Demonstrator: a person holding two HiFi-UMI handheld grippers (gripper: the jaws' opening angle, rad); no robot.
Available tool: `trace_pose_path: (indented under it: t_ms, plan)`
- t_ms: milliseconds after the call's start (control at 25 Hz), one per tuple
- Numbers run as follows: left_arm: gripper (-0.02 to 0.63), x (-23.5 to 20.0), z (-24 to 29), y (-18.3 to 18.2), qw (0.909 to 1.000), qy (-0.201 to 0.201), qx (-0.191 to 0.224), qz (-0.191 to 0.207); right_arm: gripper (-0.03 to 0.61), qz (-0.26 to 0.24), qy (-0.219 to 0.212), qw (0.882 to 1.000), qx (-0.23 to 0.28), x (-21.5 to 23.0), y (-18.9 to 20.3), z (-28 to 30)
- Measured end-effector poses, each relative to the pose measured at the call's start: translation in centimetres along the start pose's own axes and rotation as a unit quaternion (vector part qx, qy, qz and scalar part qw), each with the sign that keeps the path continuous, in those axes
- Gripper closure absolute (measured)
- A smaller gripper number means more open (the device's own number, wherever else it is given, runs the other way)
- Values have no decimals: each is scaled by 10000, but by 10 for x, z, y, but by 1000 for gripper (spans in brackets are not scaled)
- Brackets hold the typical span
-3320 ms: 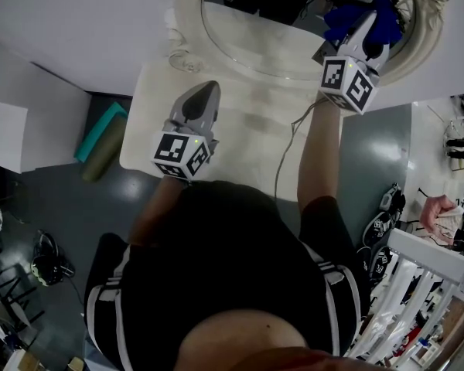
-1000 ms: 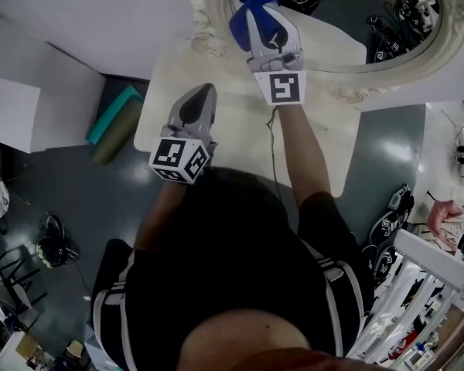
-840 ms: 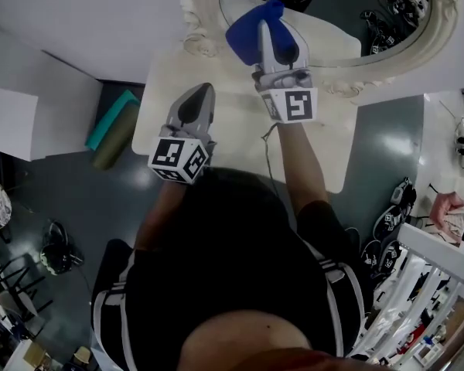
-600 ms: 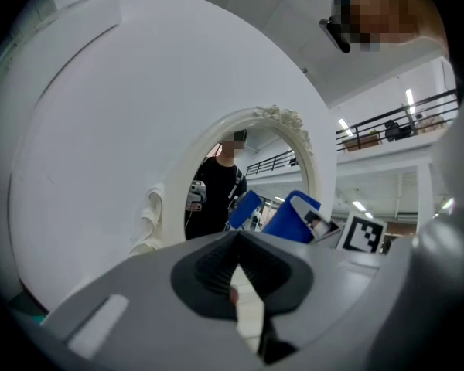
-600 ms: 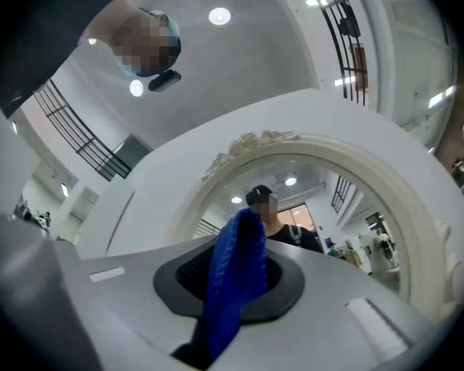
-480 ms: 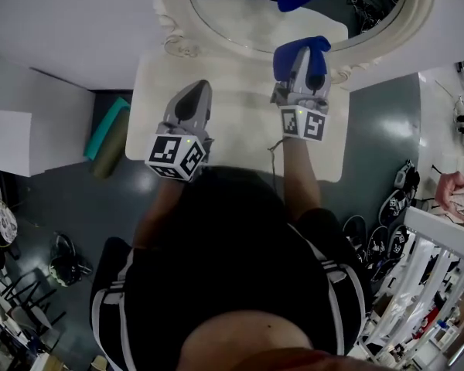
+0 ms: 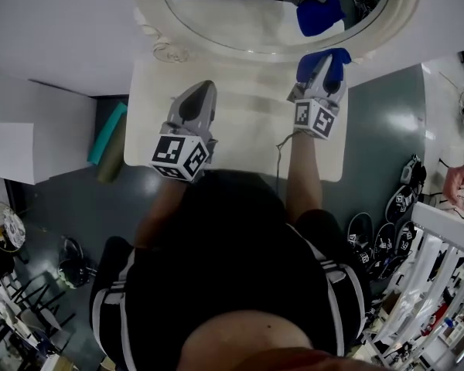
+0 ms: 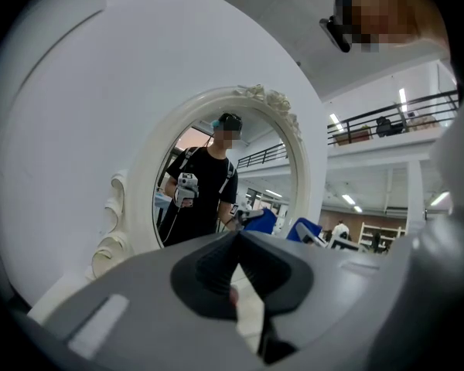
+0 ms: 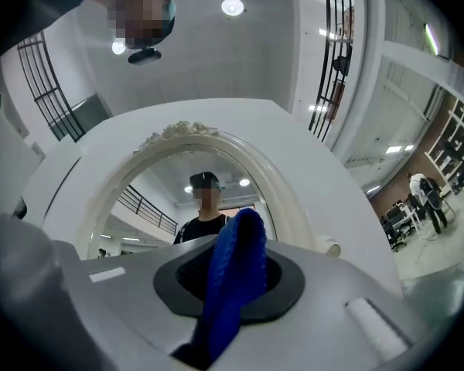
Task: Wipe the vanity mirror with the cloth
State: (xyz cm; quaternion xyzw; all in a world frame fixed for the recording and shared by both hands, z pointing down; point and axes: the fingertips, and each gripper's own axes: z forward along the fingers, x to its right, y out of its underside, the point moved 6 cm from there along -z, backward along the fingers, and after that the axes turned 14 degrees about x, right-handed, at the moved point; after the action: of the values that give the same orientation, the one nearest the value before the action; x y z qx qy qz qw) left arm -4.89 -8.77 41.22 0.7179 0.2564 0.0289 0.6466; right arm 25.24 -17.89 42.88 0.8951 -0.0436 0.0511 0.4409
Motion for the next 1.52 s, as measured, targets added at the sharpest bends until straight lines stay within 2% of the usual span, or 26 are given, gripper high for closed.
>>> trace_pose_path:
  t_ms: [240,520,760,1280,1520]
  plan:
    - [603,-1,9,16,9999,-87,-115,-5,538,-139,-58,9997,-203,16,39,3]
    - [604,-4,26,15,9995,-242,-188,105,538,-32,-120,9996,-269,13,60,23]
    - [603,-7,30,23,9986,-299,-440,65,538,123,-91,9994,-310,13,68,27]
    - [603,-12,37,21,9990,-319,-321,-38,537,406,-46,9990,-157,10,72,37]
    - [603,-5,31,18,9992,-294,-274,-9,537,468,-210,9987,-29,2,63,40]
